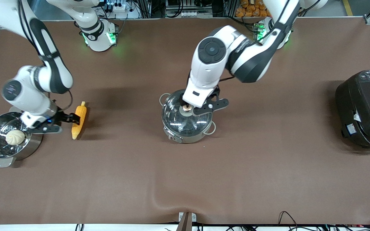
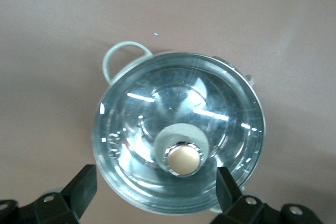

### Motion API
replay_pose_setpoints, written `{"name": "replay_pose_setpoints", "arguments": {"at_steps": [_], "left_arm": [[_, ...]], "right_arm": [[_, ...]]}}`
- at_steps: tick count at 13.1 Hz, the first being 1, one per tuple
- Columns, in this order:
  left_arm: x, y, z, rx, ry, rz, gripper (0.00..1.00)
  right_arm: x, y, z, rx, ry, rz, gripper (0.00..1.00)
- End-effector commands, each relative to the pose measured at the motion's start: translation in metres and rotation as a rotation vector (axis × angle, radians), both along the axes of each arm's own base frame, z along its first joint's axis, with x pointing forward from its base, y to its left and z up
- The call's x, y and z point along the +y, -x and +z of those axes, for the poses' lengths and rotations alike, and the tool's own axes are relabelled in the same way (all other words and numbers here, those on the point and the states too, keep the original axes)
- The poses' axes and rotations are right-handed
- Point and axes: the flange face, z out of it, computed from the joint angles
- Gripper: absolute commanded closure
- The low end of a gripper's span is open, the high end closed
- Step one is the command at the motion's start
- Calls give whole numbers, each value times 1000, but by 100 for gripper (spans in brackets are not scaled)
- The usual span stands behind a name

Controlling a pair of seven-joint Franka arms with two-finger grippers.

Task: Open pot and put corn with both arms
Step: 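Grasp the corn with the right gripper while the left gripper grasps the lid knob, then lift the glass lid with the left gripper while the right gripper raises the corn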

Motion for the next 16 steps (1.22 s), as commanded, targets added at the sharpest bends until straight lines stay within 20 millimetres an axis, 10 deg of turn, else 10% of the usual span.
{"name": "replay_pose_setpoints", "arguments": {"at_steps": [1, 6, 10, 16], "left_arm": [[-24, 3, -16, -30, 2, 53, 0], [-51, 20, -66, -57, -77, 28, 0], [-51, 18, -75, -65, -92, 20, 0], [-50, 17, -80, -65, -97, 27, 7]], "right_arm": [[-3, 3, -11, 40, -9, 1, 0], [-4, 13, -26, 127, -19, 5, 0], [-6, 15, -39, 156, -22, -12, 19], [-5, 9, -26, 188, -27, -11, 84]]}}
